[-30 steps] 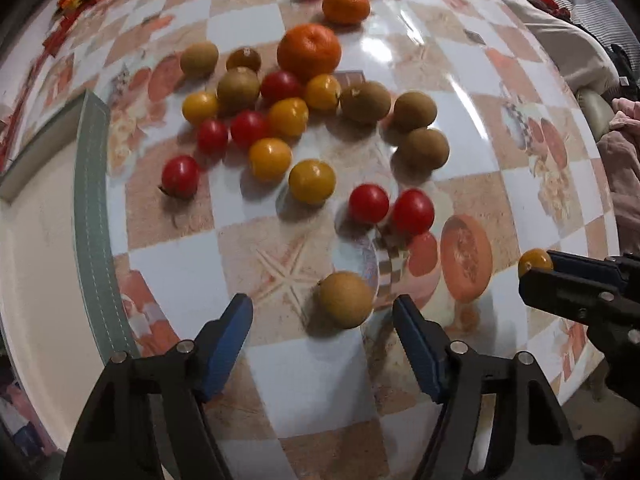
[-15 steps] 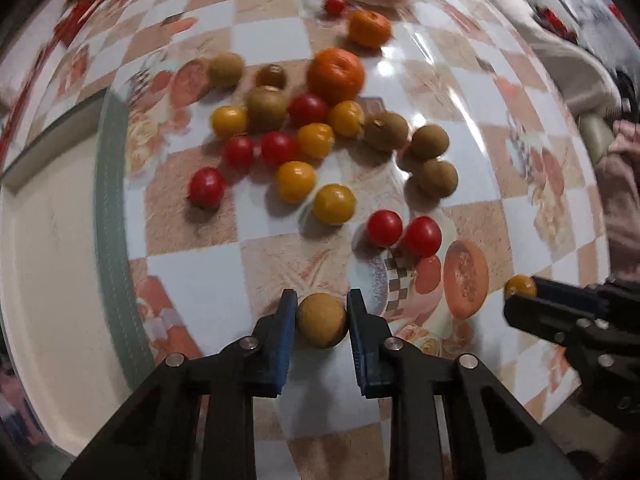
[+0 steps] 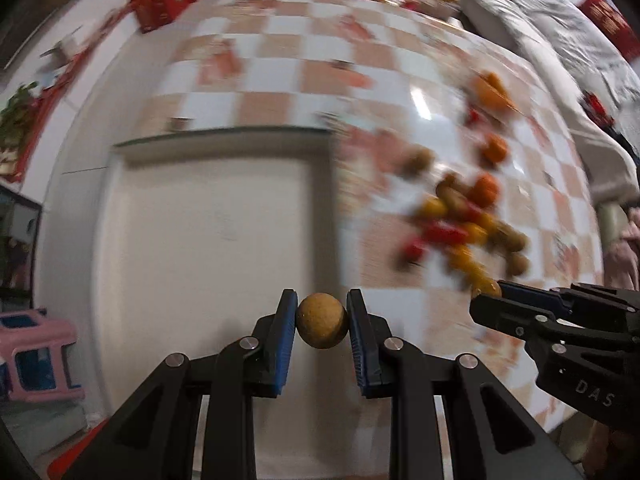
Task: Organize fruits
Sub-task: 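Carry both fruits over the white tray and open both tools to drop them, then move both open tools back to the fruit pile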
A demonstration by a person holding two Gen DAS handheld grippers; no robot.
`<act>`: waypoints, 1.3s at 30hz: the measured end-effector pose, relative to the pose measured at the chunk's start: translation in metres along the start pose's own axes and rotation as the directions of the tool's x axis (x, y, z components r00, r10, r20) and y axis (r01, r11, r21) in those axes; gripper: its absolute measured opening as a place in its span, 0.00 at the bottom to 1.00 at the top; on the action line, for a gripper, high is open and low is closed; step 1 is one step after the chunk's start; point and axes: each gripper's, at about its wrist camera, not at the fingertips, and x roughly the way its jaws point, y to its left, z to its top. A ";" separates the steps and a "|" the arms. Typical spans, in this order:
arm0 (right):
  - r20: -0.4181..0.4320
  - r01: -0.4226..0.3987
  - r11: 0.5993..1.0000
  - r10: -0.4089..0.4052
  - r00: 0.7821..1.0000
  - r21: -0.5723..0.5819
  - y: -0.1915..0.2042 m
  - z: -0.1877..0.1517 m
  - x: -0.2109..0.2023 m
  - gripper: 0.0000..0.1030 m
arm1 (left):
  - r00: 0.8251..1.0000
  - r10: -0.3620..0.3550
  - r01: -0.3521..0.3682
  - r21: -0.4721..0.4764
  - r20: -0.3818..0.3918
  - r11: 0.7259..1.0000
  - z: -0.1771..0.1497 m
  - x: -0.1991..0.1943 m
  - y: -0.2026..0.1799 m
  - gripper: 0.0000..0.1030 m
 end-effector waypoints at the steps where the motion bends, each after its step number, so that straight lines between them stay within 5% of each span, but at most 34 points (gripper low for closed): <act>1: -0.002 -0.014 1.000 0.014 1.000 -0.010 0.012 0.010 0.008 0.23 | 1.000 0.013 -0.013 -0.013 0.000 1.000 0.004 0.002 0.013 0.26; 7: -0.022 -0.041 0.998 0.040 0.999 -0.055 0.068 0.062 0.058 0.23 | 0.997 0.080 -0.081 -0.063 -0.024 0.995 0.032 0.034 0.077 0.26; 17: -0.053 0.044 0.996 -0.048 0.997 -0.077 0.085 0.089 0.106 0.23 | 0.994 0.100 -0.101 -0.025 -0.040 0.995 0.032 0.060 0.093 0.26; 18: -0.053 0.054 0.994 -0.059 0.997 -0.091 0.088 0.089 0.106 0.23 | 0.995 0.096 -0.097 -0.025 -0.039 0.995 0.031 0.060 0.094 0.29; 20: -0.057 0.060 0.992 -0.067 0.996 -0.113 0.092 0.090 0.107 0.26 | 0.996 0.082 -0.084 -0.025 -0.044 0.996 0.032 0.062 0.095 0.60; 21: -0.057 0.052 0.992 -0.058 0.997 -0.111 0.094 0.091 0.106 0.33 | 0.994 0.108 -0.108 -0.024 -0.028 0.994 0.031 0.059 0.096 0.81; 25: -0.055 0.003 0.995 -0.009 0.998 -0.102 0.098 0.092 0.102 0.73 | 0.995 0.100 -0.100 -0.022 0.004 0.995 0.028 0.051 0.099 0.83; 26: -0.041 0.002 0.995 -0.006 0.999 -0.102 0.101 0.093 0.097 0.76 | 0.994 0.107 -0.107 -0.021 0.002 0.994 0.027 0.050 0.100 0.83; 32: 0.034 0.017 0.997 -0.014 0.999 -0.072 0.091 0.088 0.055 0.84 | 0.994 0.110 -0.110 -0.013 -0.005 0.994 0.019 0.030 0.100 0.83; 39: 0.043 0.149 0.986 -0.152 0.987 0.074 0.021 0.035 0.013 0.84 | 0.995 0.100 -0.100 0.089 -0.002 0.991 0.002 0.014 0.052 0.83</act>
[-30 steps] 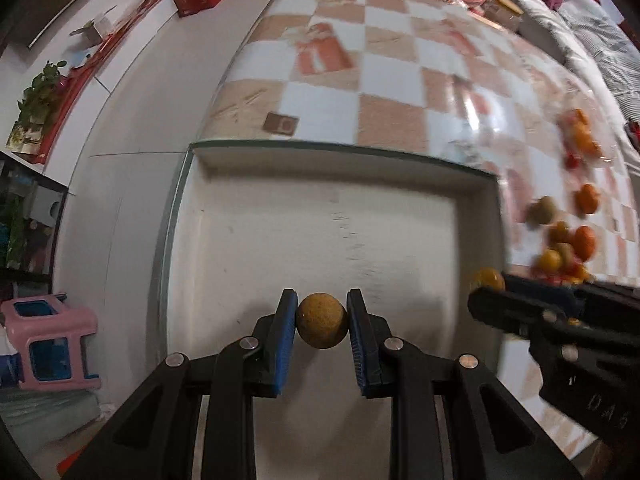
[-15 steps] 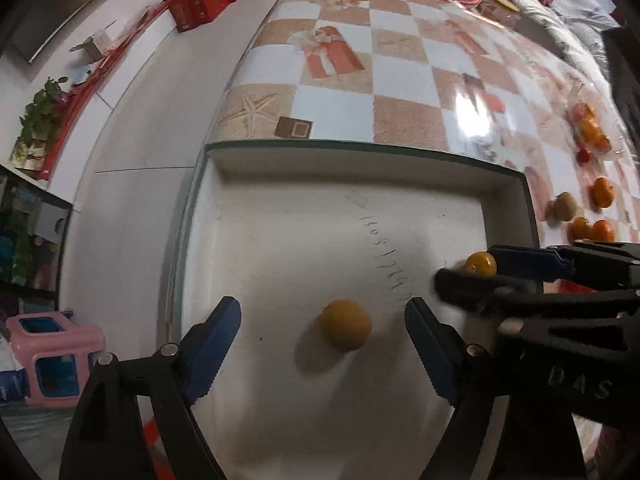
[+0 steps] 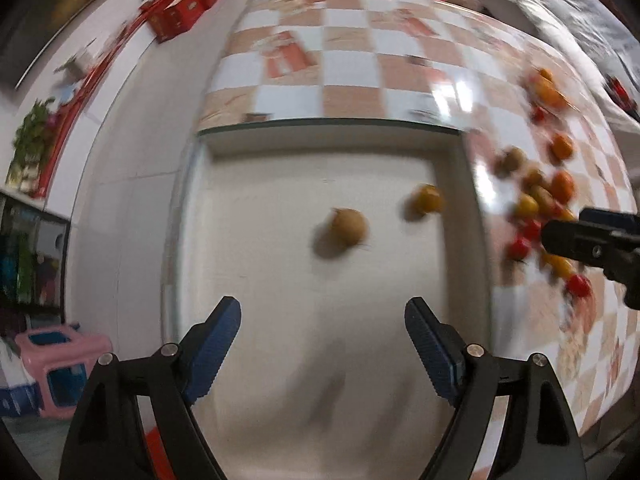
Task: Organize fruits
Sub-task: 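Move both open tools back to the fruit pile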
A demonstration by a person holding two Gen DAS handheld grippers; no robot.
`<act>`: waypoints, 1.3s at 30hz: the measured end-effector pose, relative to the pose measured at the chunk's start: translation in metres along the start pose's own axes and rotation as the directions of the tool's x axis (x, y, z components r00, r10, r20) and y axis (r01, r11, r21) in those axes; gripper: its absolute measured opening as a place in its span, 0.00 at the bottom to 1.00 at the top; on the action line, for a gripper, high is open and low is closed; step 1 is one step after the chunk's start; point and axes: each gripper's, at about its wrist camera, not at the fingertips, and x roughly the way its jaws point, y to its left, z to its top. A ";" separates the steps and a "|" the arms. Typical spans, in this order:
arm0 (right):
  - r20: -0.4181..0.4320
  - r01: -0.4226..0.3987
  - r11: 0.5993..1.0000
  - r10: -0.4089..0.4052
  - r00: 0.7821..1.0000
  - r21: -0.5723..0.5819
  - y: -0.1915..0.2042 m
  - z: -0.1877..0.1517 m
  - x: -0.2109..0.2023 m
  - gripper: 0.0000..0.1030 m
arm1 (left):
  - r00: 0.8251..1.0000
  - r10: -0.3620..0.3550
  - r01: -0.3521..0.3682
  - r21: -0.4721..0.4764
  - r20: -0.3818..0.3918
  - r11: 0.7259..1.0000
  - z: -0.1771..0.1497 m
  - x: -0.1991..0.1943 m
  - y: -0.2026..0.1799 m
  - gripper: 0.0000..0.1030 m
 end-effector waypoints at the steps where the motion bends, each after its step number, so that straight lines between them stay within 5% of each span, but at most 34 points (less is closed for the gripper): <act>1: -0.009 0.013 1.000 -0.012 1.000 0.026 -0.019 -0.006 -0.004 0.84 | 1.000 -0.004 0.004 0.015 0.003 1.000 -0.001 -0.003 -0.009 0.83; 8: -0.072 0.109 0.966 -0.095 0.993 0.233 -0.118 -0.057 -0.014 0.84 | 0.996 -0.086 0.084 0.164 0.005 0.983 -0.006 -0.020 -0.091 0.83; 14: -0.075 0.096 0.948 -0.076 0.994 0.303 -0.153 -0.066 -0.009 0.84 | 0.992 -0.117 0.125 0.196 -0.054 0.972 -0.008 -0.007 -0.142 0.83; 17: -0.080 0.087 0.953 -0.067 0.995 0.290 -0.157 -0.062 -0.002 0.81 | 0.993 -0.095 0.108 0.194 -0.074 0.975 -0.006 0.007 -0.149 0.83; 22: -0.080 0.069 0.960 -0.049 0.996 0.270 -0.158 -0.054 0.011 0.61 | 0.994 -0.064 0.077 0.160 -0.084 0.984 0.001 0.025 -0.151 0.82; 32: -0.069 0.084 0.979 -0.073 0.995 0.185 -0.134 -0.027 0.027 0.52 | 0.998 -0.027 0.034 0.112 -0.058 0.993 0.016 0.037 -0.140 0.82; 34: -0.063 0.119 0.981 -0.110 0.992 0.155 -0.123 -0.025 0.027 0.27 | 0.998 -0.034 0.040 0.121 -0.057 0.992 0.020 0.039 -0.142 0.82; 39: -0.045 0.088 0.984 -0.082 0.996 0.155 -0.120 -0.023 0.029 0.27 | 0.997 -0.017 0.028 0.155 -0.070 0.988 0.029 0.049 -0.154 0.80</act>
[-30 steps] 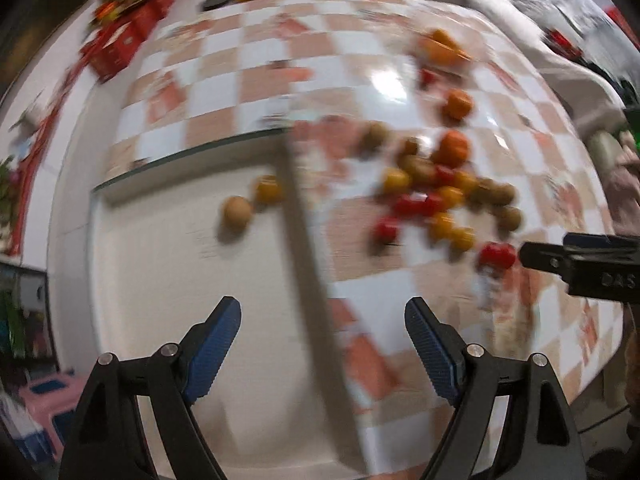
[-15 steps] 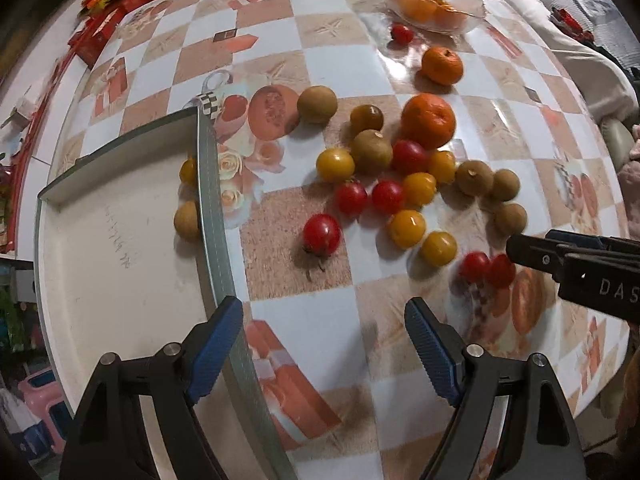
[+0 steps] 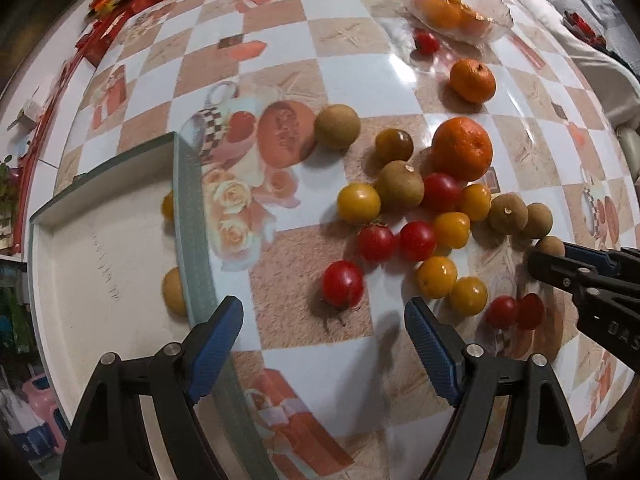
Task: Organize fruits
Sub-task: 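Grasp a brown fruit with the right tool while the left tool grasps a red cherry tomato, then carry both held fruits over the white tray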
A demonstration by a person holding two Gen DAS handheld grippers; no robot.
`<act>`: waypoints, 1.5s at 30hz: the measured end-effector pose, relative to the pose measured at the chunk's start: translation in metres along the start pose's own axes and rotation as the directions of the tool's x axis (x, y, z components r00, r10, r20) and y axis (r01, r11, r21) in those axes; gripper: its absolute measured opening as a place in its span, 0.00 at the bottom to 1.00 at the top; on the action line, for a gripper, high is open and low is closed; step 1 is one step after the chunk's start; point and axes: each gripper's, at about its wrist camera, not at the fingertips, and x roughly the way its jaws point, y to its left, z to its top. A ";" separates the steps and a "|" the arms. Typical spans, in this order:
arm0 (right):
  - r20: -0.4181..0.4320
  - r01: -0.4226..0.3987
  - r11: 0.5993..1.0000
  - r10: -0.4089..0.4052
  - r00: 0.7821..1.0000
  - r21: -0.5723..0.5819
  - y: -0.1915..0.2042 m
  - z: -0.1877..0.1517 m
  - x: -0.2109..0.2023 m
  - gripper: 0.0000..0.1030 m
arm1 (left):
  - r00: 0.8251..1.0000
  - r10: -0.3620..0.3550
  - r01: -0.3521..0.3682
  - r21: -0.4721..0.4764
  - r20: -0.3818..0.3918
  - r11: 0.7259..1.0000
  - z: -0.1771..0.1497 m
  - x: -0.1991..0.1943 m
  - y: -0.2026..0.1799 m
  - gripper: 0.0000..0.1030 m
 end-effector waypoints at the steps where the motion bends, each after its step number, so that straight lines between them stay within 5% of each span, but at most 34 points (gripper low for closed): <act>1: 0.001 -0.003 1.000 0.003 1.000 0.000 -0.001 0.000 0.000 0.27 | 1.000 0.004 -0.004 0.005 -0.007 1.000 0.001 0.002 -0.003 0.72; 5: 0.008 -0.026 1.000 0.026 1.000 0.005 -0.009 -0.005 -0.004 0.27 | 1.000 -0.005 0.005 0.018 -0.002 1.000 0.013 0.004 -0.015 0.59; 7: 0.008 -0.040 0.999 0.040 0.999 0.004 -0.023 -0.004 -0.005 0.27 | 1.000 -0.024 0.024 0.033 0.004 0.999 0.018 0.002 -0.023 0.30; 9: 0.008 -0.053 0.999 0.053 0.999 0.001 -0.040 -0.008 -0.010 0.27 | 0.999 -0.038 0.037 0.040 0.003 0.999 0.022 0.001 -0.033 0.21; 23: 0.014 -0.128 0.991 0.128 0.992 0.022 -0.047 -0.047 -0.044 0.27 | 0.992 -0.125 0.125 -0.022 0.027 0.992 0.027 -0.034 -0.046 0.21; 28: 0.017 -0.125 0.992 0.124 0.992 0.006 -0.037 -0.049 -0.058 0.27 | 0.989 -0.142 0.142 -0.014 0.037 0.990 0.004 -0.041 -0.037 0.21; 45: -0.012 -0.167 0.971 0.168 0.986 -0.171 0.080 -0.024 -0.068 0.27 | 0.992 -0.088 0.103 -0.185 0.091 0.977 -0.055 -0.074 0.101 0.21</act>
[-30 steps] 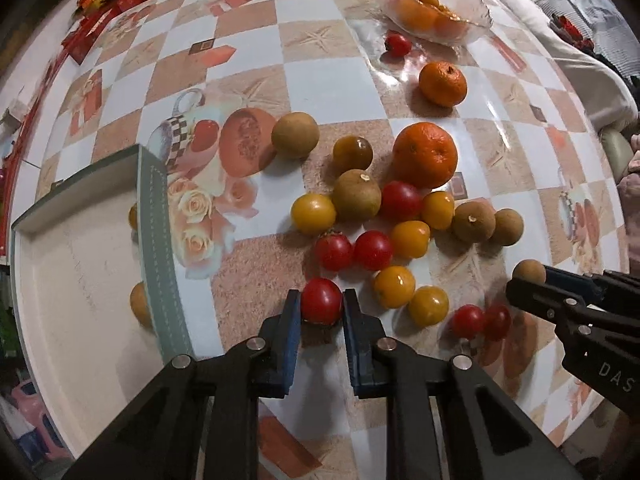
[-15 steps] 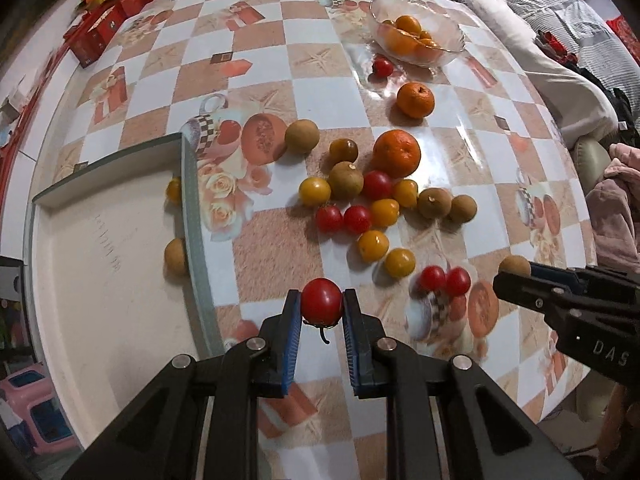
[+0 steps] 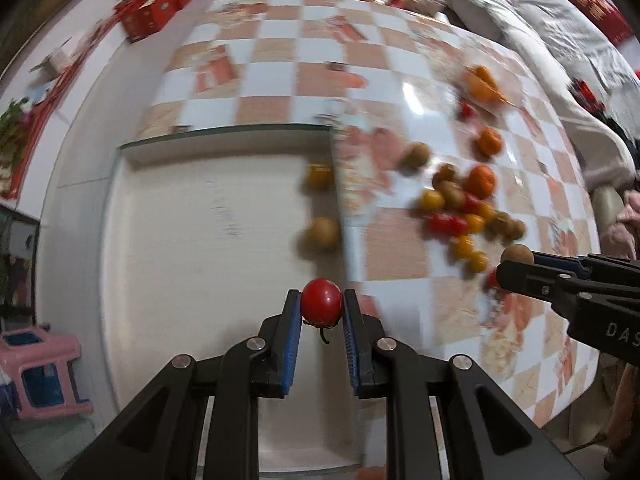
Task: Organize fruits
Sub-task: 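Carry both held fruits over the white tray, then open both tools to drop the fruits into the tray and return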
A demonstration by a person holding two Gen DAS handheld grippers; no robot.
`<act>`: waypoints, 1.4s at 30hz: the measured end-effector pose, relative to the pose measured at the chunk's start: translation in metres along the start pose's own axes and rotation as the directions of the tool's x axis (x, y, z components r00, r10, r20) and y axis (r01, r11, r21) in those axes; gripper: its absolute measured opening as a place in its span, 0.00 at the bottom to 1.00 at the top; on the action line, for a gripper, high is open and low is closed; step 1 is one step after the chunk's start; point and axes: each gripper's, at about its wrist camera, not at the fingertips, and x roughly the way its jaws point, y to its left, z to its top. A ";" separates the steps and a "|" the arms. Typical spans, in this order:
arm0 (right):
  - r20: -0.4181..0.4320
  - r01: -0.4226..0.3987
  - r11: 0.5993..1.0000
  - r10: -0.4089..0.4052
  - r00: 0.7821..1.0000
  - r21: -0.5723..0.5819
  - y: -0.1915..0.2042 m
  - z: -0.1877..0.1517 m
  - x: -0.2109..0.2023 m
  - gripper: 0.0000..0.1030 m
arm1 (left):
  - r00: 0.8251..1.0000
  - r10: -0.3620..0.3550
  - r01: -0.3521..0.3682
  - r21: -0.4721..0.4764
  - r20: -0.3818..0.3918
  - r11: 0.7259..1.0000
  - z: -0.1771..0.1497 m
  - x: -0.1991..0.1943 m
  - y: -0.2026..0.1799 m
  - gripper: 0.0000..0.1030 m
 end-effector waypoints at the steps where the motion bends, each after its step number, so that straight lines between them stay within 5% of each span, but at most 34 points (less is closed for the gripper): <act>1: -0.004 -0.004 1.000 0.004 1.000 -0.021 0.012 0.006 0.004 0.27 | 1.000 0.006 -0.006 -0.011 0.002 1.000 0.000 0.000 0.008 0.21; 14: -0.061 -0.015 0.985 0.004 0.998 -0.174 0.110 0.063 0.064 0.27 | 0.994 0.105 -0.106 -0.115 -0.017 0.988 0.017 0.029 0.100 0.21; 38: -0.100 0.070 0.981 -0.089 0.991 -0.180 0.125 0.107 0.125 0.27 | 0.991 0.129 -0.130 -0.129 -0.021 0.983 0.036 0.062 0.113 0.21; 39: -0.097 0.069 0.981 -0.088 0.991 -0.181 0.125 0.106 0.125 0.28 | 0.992 0.126 -0.128 -0.128 -0.024 0.983 0.036 0.063 0.113 0.25; 41: -0.097 0.070 0.978 -0.091 0.991 -0.195 0.126 0.106 0.126 0.28 | 0.994 0.105 -0.108 -0.125 -0.026 0.986 0.036 0.063 0.112 0.47; 42: -0.097 0.068 0.978 -0.088 0.991 -0.199 0.129 0.107 0.127 0.31 | 0.992 0.123 -0.125 -0.124 -0.025 0.984 0.036 0.063 0.111 0.72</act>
